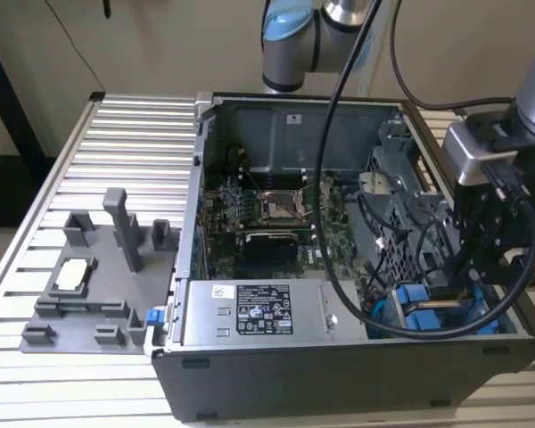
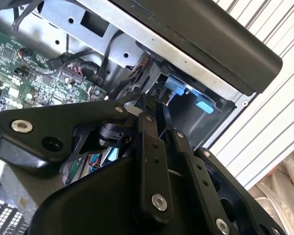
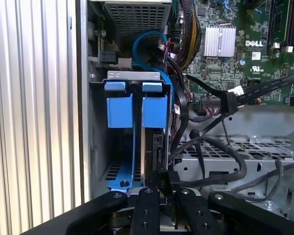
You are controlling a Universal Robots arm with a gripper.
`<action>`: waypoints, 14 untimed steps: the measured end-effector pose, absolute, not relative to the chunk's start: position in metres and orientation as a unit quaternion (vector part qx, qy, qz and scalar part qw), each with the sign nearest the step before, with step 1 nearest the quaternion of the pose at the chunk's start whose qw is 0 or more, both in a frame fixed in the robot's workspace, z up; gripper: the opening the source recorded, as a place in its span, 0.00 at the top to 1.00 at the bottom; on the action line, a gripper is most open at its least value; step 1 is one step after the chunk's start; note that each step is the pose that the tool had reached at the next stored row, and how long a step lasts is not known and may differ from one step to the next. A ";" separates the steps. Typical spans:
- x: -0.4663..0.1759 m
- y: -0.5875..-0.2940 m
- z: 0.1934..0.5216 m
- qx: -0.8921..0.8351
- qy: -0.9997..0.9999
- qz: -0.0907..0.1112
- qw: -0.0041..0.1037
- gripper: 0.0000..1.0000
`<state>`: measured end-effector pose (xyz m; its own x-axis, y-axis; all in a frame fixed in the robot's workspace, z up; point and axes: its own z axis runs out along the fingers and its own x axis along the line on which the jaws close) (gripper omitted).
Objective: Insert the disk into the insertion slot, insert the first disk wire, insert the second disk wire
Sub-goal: 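Insert the first disk wire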
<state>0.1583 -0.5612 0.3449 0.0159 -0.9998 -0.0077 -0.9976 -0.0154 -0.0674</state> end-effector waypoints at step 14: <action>0.160 -0.561 0.341 -0.712 0.701 -0.020 0.028 0.81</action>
<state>0.1599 -0.5615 0.3410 0.0159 -0.9998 -0.0111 -0.9976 -0.0151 -0.0675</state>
